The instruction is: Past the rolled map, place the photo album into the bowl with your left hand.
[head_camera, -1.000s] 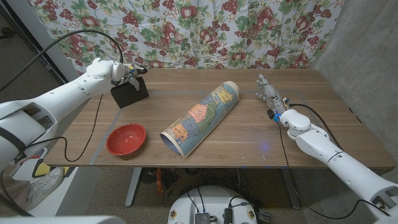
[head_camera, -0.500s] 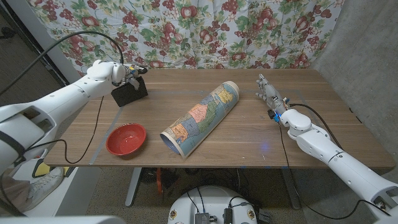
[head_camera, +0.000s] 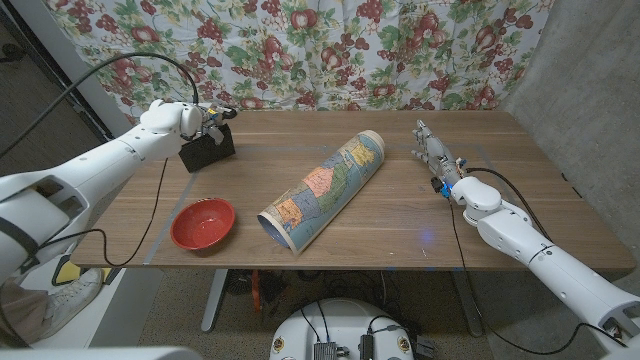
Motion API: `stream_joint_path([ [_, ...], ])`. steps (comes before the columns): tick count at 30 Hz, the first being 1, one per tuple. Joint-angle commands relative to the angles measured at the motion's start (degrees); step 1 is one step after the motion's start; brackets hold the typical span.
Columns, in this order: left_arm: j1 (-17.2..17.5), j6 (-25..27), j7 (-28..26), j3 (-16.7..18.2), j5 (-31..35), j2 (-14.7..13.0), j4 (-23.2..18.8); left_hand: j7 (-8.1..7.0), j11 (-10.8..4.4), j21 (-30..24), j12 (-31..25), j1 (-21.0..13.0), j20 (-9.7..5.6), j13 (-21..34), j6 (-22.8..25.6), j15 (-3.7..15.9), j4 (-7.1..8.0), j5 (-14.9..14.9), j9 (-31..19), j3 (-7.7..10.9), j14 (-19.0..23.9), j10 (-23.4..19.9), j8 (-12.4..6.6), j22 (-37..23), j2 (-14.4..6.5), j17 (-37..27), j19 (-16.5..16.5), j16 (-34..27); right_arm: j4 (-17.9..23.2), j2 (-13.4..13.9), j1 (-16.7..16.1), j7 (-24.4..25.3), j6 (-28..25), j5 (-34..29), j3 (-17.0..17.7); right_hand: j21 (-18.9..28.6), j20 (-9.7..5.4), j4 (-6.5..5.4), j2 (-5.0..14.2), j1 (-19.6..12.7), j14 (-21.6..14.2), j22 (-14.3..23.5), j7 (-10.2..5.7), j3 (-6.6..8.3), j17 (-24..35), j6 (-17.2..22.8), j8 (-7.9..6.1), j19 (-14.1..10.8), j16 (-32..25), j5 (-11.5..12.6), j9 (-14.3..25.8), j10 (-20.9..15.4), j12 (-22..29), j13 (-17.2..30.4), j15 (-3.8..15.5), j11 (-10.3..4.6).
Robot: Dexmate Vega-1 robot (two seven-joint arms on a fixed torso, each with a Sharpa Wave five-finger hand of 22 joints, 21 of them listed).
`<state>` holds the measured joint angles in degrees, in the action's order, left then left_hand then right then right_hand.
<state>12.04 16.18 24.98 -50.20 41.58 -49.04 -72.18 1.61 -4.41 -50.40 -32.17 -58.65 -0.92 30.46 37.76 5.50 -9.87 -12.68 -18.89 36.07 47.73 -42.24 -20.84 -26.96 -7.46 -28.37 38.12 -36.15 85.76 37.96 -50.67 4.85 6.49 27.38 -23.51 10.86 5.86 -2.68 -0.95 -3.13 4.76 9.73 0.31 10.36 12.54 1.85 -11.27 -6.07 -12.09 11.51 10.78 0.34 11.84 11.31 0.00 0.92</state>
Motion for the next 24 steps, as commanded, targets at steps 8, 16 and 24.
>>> stream_joint_path([
  [8, 3.43, 2.35, -1.21, 2.51, -0.33, -2.55, -5.90, -0.77, -0.50, -4.06, -1.42, -6.09, -0.67, 1.53, 2.69, 5.10, 1.76, 0.35, -2.98, 2.80, 2.00, -2.68, -2.32, -1.45, -3.94, -2.08, -0.42, -0.68, 0.73, 0.25, -1.07, 0.43, 0.71, 0.11, 0.42, 0.25, 0.23, 0.07, 0.42, -0.14, 0.32, 0.19, -0.36, -0.09, 0.07, 0.23, -0.12, -0.26, -0.18, 0.30, 0.21, 0.50, -0.22, 0.29, 0.20, -0.21],
  [16, 5.71, 4.28, -1.07, 4.27, -0.63, -3.90, -10.26, -0.68, -0.75, -5.72, -1.38, -6.04, -0.91, 1.28, 3.72, 5.26, 1.77, 0.35, -4.15, 3.14, 2.63, -3.71, -3.23, -1.83, -3.56, -2.60, -0.70, -0.54, 1.19, 0.32, -1.35, 1.02, 1.35, -0.05, 0.94, 0.24, 0.22, 0.10, 0.42, -0.15, 0.31, 0.19, -0.34, -0.12, 0.07, 0.24, -0.13, -0.26, -0.18, 0.29, 0.21, 0.47, -0.21, 0.29, 0.20, -0.25],
  [24, 9.22, 6.61, -2.07, 6.97, -0.37, -6.04, -17.31, -1.05, -1.08, -7.12, -1.24, -5.79, -1.21, 1.31, 4.61, 5.72, 1.73, 0.32, -5.13, 3.34, 2.76, -3.89, -4.01, -2.05, -3.34, -3.00, -0.98, -0.13, 2.06, 0.67, -2.27, 1.73, 1.29, 0.08, 1.51, 0.22, 0.20, 0.13, 0.44, -0.19, 0.32, 0.19, -0.34, -0.13, 0.06, 0.23, -0.13, -0.23, -0.17, 0.29, 0.21, 0.47, -0.20, 0.29, 0.17, -0.25],
])
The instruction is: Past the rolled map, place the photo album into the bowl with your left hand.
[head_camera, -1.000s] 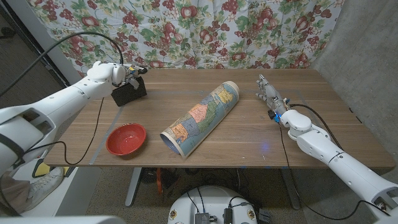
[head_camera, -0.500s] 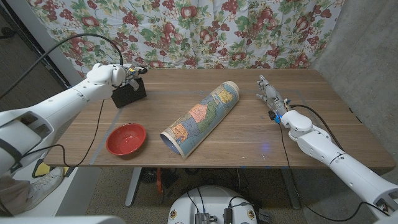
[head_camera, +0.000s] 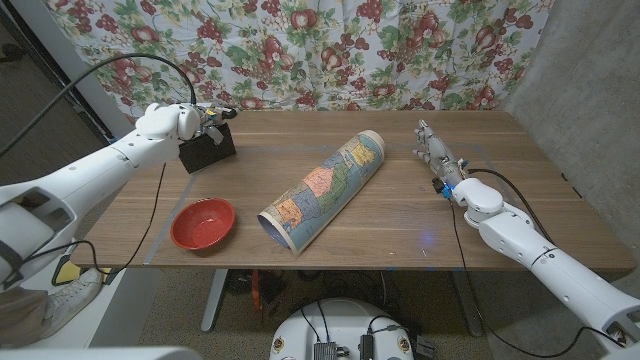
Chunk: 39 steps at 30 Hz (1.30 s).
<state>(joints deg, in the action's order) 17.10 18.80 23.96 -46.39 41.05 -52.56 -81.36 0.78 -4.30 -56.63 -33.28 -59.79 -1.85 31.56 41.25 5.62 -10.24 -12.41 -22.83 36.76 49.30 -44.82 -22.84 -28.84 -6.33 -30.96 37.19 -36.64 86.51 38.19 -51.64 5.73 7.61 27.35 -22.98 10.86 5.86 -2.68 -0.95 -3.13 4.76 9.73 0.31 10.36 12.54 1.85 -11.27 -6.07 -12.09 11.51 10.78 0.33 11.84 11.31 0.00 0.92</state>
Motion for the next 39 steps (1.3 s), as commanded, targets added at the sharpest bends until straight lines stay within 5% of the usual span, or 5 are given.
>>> stream_joint_path([
  [1, 4.45, 4.33, -0.89, 3.37, 0.28, -2.65, -8.83, -0.16, -1.21, -1.10, -0.14, -4.62, -0.30, 0.25, 1.20, 5.57, 2.09, 0.08, -1.32, 2.66, 1.10, -1.37, -2.11, -0.20, -4.45, -0.49, -0.12, 0.45, 1.25, 0.45, -1.31, 0.82, 0.36, 0.01, 0.97, 0.20, 0.21, 0.14, 0.44, -0.19, 0.33, 0.19, -0.34, -0.14, 0.06, 0.24, -0.13, -0.20, -0.17, 0.29, 0.21, 0.46, -0.20, 0.29, 0.21, -0.25],
  [23, 14.44, 7.28, -6.09, 10.76, 0.95, -7.29, -23.01, -1.11, -2.12, -4.64, -0.20, -3.78, -0.93, 1.20, 1.46, 6.66, 1.91, 0.13, -3.58, 2.92, 2.03, -1.78, -3.20, -0.43, -4.16, -1.66, -0.66, 1.26, 1.36, 0.70, -1.26, 1.16, 0.15, -0.18, 1.32, 0.20, 0.06, 0.14, 0.58, -0.18, 0.33, 0.19, -0.33, -0.18, 0.07, 0.27, -0.14, -0.25, -0.18, 0.29, 0.21, 0.48, -0.20, 0.29, 0.16, -0.24],
  [39, 26.04, 9.56, -15.23, 18.91, -0.66, -12.47, -32.76, -1.39, -2.38, -6.95, -0.30, -2.88, -1.32, 1.81, 1.83, 6.82, 1.66, -0.37, -4.80, 3.35, 3.22, -2.53, -3.75, -0.13, -3.82, -2.37, -1.05, 1.81, 2.21, 0.87, -1.99, 2.02, -0.40, 0.02, 1.76, 0.22, -0.03, 0.10, 0.71, -0.11, 0.34, 0.19, -0.33, -0.22, 0.09, 0.24, -0.13, -0.32, -0.19, 0.29, 0.21, 0.50, -0.21, 0.29, 0.26, -0.22],
])
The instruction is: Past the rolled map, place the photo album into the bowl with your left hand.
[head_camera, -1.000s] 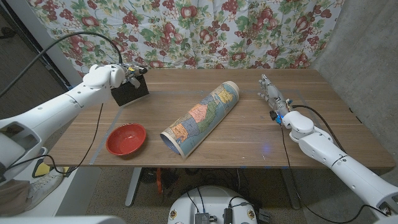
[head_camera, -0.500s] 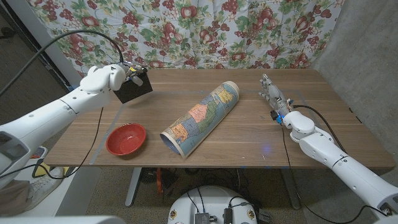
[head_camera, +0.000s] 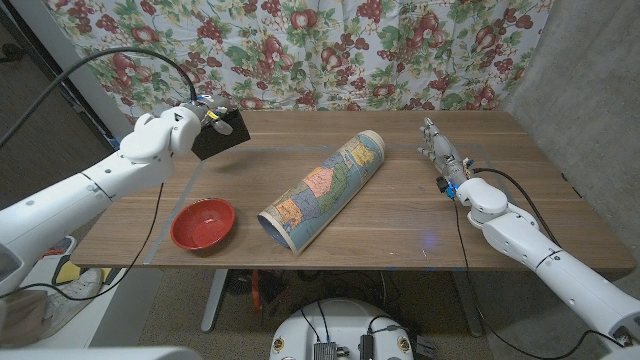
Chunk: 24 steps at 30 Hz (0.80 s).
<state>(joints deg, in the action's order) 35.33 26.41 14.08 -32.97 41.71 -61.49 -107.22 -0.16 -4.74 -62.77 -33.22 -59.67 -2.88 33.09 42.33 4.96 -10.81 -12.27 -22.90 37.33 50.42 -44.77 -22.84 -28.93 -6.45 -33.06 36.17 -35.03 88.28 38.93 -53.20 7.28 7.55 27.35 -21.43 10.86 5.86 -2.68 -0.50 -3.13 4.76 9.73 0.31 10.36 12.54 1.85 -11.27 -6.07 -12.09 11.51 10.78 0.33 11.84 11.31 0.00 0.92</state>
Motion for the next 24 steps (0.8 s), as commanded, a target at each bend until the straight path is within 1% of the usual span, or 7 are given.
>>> stream_joint_path([
  [1, 8.53, 2.38, -5.73, 5.95, -1.42, -3.78, -7.43, -0.40, -1.97, -0.87, -0.35, -2.95, -0.33, 0.33, 0.77, 7.52, 2.23, -0.53, -4.72, 2.79, 2.07, -2.55, -3.73, -0.01, -3.71, -0.31, -0.08, 0.24, 0.37, 0.09, -0.43, 0.49, -0.29, -0.02, 0.19, 0.22, -0.02, 0.10, 0.25, -0.11, 0.33, 0.18, -0.33, -0.22, 0.09, 0.23, -0.13, -0.32, -0.20, 0.29, 0.21, 0.50, -0.21, 0.29, 0.26, -0.23],
  [4, 10.57, 3.13, -6.47, 7.34, -2.01, -4.84, -8.95, -0.66, -1.94, -1.18, -0.32, -2.80, -0.37, 0.38, 0.85, 7.52, 2.22, -0.63, -4.73, 2.85, 2.23, -2.63, -3.72, 0.06, -3.70, -0.45, -0.12, 0.28, 0.35, -0.05, -0.40, 0.91, -0.18, -0.22, 0.25, 0.21, -0.02, 0.10, 0.26, -0.11, 0.32, 0.18, -0.31, -0.23, 0.09, 0.22, -0.12, -0.32, -0.20, 0.29, 0.21, 0.48, -0.20, 0.29, 0.23, -0.24],
  [9, 14.11, 3.45, -9.21, 9.85, -3.33, -6.32, -10.96, -0.47, -1.92, -1.68, -0.21, -2.57, -0.35, 0.38, 0.90, 7.58, 2.16, -0.79, -4.64, 2.96, 2.32, -2.77, -3.58, 0.20, -3.66, -0.67, -0.30, 0.44, 0.50, -0.12, -0.34, 1.55, 0.40, -0.86, 0.40, 0.21, -0.05, 0.10, 0.28, -0.11, 0.34, 0.18, -0.29, -0.24, 0.09, 0.25, -0.13, -0.32, -0.19, 0.28, 0.21, 0.45, -0.19, 0.29, 0.21, -0.21],
  [16, 18.23, 3.98, -12.10, 12.77, -4.73, -8.20, -13.11, -0.57, -2.28, -2.36, -0.06, -2.19, -0.32, 0.52, 0.64, 7.49, 2.14, -0.97, -4.48, 3.13, 2.34, -2.71, -3.21, 0.42, -3.65, -0.95, -0.65, 0.76, 1.67, 0.25, -1.63, 2.22, 0.48, -0.80, 0.89, 0.21, 0.01, 0.11, 0.29, -0.11, 0.29, 0.18, -0.30, -0.25, 0.08, 0.24, -0.13, -0.33, -0.21, 0.28, 0.21, 0.50, -0.20, 0.29, 0.28, -0.27],
  [19, 20.92, 3.97, -14.84, 14.85, -5.84, -9.02, -13.84, -0.51, -2.21, -2.71, 0.02, -1.90, -0.29, 0.49, 0.83, 7.47, 2.19, -1.04, -4.37, 3.22, 2.24, -2.82, -3.12, 0.56, -3.62, -1.06, -0.92, 1.02, 1.68, 0.09, -2.17, 2.56, 0.92, -0.91, 0.95, 0.22, 0.03, 0.12, 0.30, -0.11, 0.23, 0.18, -0.30, -0.26, 0.08, 0.23, -0.12, -0.36, -0.24, 0.28, 0.20, 0.50, -0.21, 0.29, 0.35, -0.29],
  [20, 21.79, 3.48, -16.65, 15.51, -6.15, -8.96, -13.52, -0.53, -2.34, -2.79, 0.03, -1.82, -0.28, 0.46, 0.89, 7.41, 2.21, -1.06, -4.35, 3.24, 2.28, -2.91, -3.10, 0.60, -3.62, -1.08, -1.02, 1.06, 1.70, -0.04, -2.28, 2.64, 0.88, -0.75, 0.99, 0.22, 0.05, 0.12, 0.30, -0.11, 0.20, 0.18, -0.28, -0.27, 0.08, 0.24, -0.13, -0.37, -0.25, 0.28, 0.20, 0.49, -0.20, 0.29, 0.33, -0.30],
  [24, 23.67, 2.35, -20.23, 17.13, -6.95, -9.13, -12.88, -0.31, -2.24, -3.18, 0.11, -1.53, -0.26, 0.36, 1.22, 7.28, 2.24, -1.12, -4.23, 3.32, 2.13, -3.13, -3.05, 0.76, -3.60, -1.23, -1.26, 1.33, 1.34, -0.23, -2.43, 2.49, 1.38, -0.92, 0.82, 0.28, 0.00, 0.14, 0.32, -0.13, -0.08, 0.18, -0.38, -0.29, 0.07, 0.30, -0.15, -0.58, -0.35, 0.27, 0.20, 0.24, -0.10, 0.28, 1.21, -0.38],
])
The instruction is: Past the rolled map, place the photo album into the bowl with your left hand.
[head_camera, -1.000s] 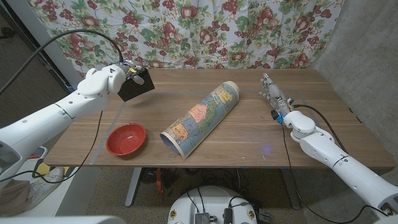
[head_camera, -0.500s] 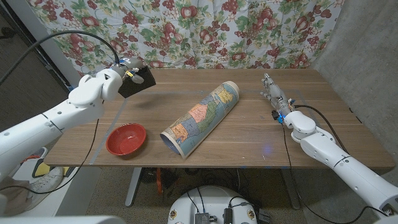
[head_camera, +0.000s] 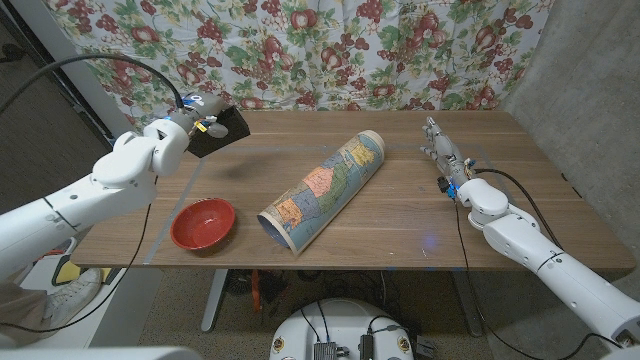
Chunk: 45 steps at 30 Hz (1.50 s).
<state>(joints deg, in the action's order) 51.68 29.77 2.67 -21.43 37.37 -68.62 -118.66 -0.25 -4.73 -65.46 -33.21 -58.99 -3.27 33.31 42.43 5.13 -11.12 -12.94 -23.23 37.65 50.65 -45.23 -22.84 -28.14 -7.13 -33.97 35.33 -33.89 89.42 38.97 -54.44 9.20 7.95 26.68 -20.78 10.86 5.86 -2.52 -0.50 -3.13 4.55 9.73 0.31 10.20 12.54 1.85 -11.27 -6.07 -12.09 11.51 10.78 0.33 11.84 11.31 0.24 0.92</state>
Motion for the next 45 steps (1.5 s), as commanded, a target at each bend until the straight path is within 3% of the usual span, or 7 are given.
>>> stream_joint_path([
  [1, 8.39, -1.66, -10.68, 6.53, -3.03, -2.08, -1.21, -0.33, -2.24, -0.57, 0.10, -2.17, 0.14, 0.11, 1.25, 7.10, 2.50, -0.47, -3.87, 3.05, 1.94, -2.75, -3.06, 0.01, -2.88, -0.35, -0.51, 0.23, 0.28, -0.58, -1.38, 1.02, 1.18, -0.14, 0.32, 0.29, -0.01, -0.01, 0.32, -0.14, 0.17, 0.18, -0.36, -0.12, 0.06, 0.32, -0.16, -0.61, -0.33, 0.27, 0.20, 0.20, -0.09, 0.28, 1.04, -0.41],
  [7, 11.35, -2.67, -14.82, 8.58, -3.51, -2.16, -1.10, -0.43, -2.26, -1.19, 0.38, -1.82, 0.14, -0.44, 1.69, 7.18, 2.38, -0.50, -3.67, 3.25, 2.06, -3.32, -2.95, 0.28, -2.76, -0.43, -0.89, 0.64, 0.72, -0.49, -1.23, 1.19, 1.34, -0.79, 0.24, 0.29, -0.13, 0.04, 0.32, -0.20, 0.14, 0.17, -0.47, -0.13, 0.03, 0.33, -0.16, -0.66, -0.31, 0.27, 0.20, 0.13, -0.07, 0.28, 1.35, -0.45],
  [16, 16.45, -1.54, -16.52, 12.33, -3.70, -3.41, -3.54, -0.63, -2.17, -2.07, 0.89, -1.54, 0.03, -1.32, 2.37, 7.06, 2.06, -0.57, -3.39, 3.60, 2.10, -3.95, -2.87, 0.68, -2.60, -0.04, -1.23, 1.52, 0.89, -0.57, -1.12, 1.66, 1.08, -1.06, 0.42, 0.25, -0.09, 0.09, 0.34, -0.25, 0.24, 0.17, -0.46, -0.15, -0.01, 0.37, -0.17, -0.63, -0.25, 0.26, 0.19, 0.07, -0.06, 0.28, 1.26, -0.51],
  [19, 19.00, -3.58, -18.86, 14.39, -4.19, -3.63, -3.26, -0.55, -1.97, -2.40, 1.08, -1.41, 0.05, -1.62, 2.52, 7.11, 1.98, -0.56, -3.27, 3.59, 2.17, -4.14, -2.79, 0.85, -2.52, -0.10, -1.37, 1.66, 0.75, -0.73, -0.88, 1.64, 0.47, -0.90, 0.26, 0.24, -0.09, 0.10, 0.35, -0.26, 0.21, 0.17, -0.48, -0.15, -0.02, 0.36, -0.17, -0.62, -0.25, 0.26, 0.19, 0.11, -0.08, 0.27, 1.24, -0.57],
  [22, 19.92, -6.62, -21.84, 15.19, -3.97, -3.03, -2.07, -0.54, -2.13, -2.70, 1.17, -1.33, 0.01, -1.86, 2.74, 7.18, 1.85, -0.55, -3.17, 3.59, 2.44, -4.50, -2.75, 1.01, -2.43, 0.01, -1.47, 1.79, 0.43, -0.99, -0.53, 1.48, -0.03, -0.58, 0.12, 0.23, -0.10, 0.11, 0.37, -0.27, 0.20, 0.17, -0.53, -0.15, -0.03, 0.35, -0.16, -0.60, -0.25, 0.26, 0.19, 0.11, -0.08, 0.27, 1.24, -0.54],
  [28, 20.33, -7.56, -22.12, 15.74, -2.81, -2.43, -1.89, -0.45, -2.07, -3.32, 1.22, -1.14, 0.04, -2.10, 3.50, 7.07, 1.70, -0.53, -2.95, 3.51, 3.14, -5.17, -2.83, 1.32, -2.26, 0.11, -1.48, 1.89, -0.96, -1.54, 0.65, 0.64, 0.04, -0.58, -0.51, 0.21, -0.11, 0.12, 0.40, -0.28, 0.25, 0.16, -0.52, -0.15, -0.04, 0.40, -0.17, -0.57, -0.22, 0.26, 0.19, 0.10, -0.09, 0.27, 1.22, -0.54],
  [45, 27.43, -14.61, -32.88, 20.17, 4.46, 1.62, -0.95, -0.85, -2.53, -4.80, 1.38, -0.67, -0.03, -2.07, 4.32, 7.50, 1.48, -0.57, -2.41, 3.38, 4.26, -5.94, -2.63, 2.26, -2.03, -0.24, -1.74, 2.08, -2.06, -1.03, 0.84, -0.32, 1.45, 0.18, 0.31, 0.18, -0.11, 0.16, 0.45, -0.30, 0.19, 0.16, -0.58, -0.18, -0.07, 0.40, -0.17, -0.55, -0.21, 0.25, 0.19, 0.14, -0.12, 0.27, 1.32, -0.54],
])
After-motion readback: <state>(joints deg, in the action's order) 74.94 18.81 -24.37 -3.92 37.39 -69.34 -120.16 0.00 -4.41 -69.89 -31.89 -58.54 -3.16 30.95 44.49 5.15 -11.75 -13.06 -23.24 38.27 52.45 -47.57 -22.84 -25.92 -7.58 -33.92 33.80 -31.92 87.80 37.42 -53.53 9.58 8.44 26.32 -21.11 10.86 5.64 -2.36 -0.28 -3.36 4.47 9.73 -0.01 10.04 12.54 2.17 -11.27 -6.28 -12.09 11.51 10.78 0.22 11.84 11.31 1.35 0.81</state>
